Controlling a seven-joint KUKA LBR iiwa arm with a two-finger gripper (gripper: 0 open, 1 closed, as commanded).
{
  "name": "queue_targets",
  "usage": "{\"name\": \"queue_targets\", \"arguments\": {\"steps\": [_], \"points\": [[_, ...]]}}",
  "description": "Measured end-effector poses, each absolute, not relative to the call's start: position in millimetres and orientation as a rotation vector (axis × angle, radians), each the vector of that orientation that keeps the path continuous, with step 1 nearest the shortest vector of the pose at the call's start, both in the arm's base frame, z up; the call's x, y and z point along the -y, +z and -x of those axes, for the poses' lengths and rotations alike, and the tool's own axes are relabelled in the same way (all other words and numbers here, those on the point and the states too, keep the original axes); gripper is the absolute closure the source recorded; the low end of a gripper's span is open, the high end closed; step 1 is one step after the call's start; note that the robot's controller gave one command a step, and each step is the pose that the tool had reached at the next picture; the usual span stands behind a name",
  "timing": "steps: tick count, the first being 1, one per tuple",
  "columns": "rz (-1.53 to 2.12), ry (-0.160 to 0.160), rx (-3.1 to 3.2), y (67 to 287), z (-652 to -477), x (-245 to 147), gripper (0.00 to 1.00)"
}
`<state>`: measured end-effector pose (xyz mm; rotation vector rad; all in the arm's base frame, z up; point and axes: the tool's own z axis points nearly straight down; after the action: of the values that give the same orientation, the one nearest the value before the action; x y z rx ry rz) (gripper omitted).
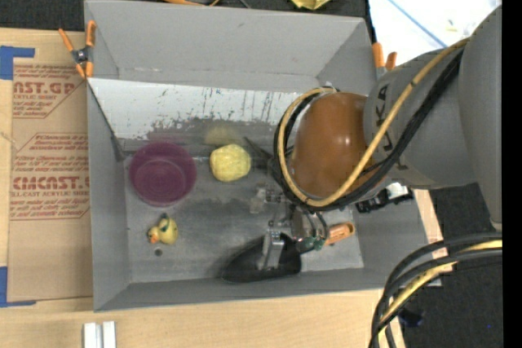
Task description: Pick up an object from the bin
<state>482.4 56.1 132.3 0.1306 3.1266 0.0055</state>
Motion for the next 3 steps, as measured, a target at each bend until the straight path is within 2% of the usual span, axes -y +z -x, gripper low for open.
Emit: {"name": "queue_targets", "arguments": {"steps": [1,2,3], "points": [[-0.251,0.005,-3.126,99,-479.5,-77,0.00],[-0.025,0.006,-3.118,71,-482.5,-40,0.00],[0.079,0.007,-3.130,71,-480.3,-77,1.00]]}}
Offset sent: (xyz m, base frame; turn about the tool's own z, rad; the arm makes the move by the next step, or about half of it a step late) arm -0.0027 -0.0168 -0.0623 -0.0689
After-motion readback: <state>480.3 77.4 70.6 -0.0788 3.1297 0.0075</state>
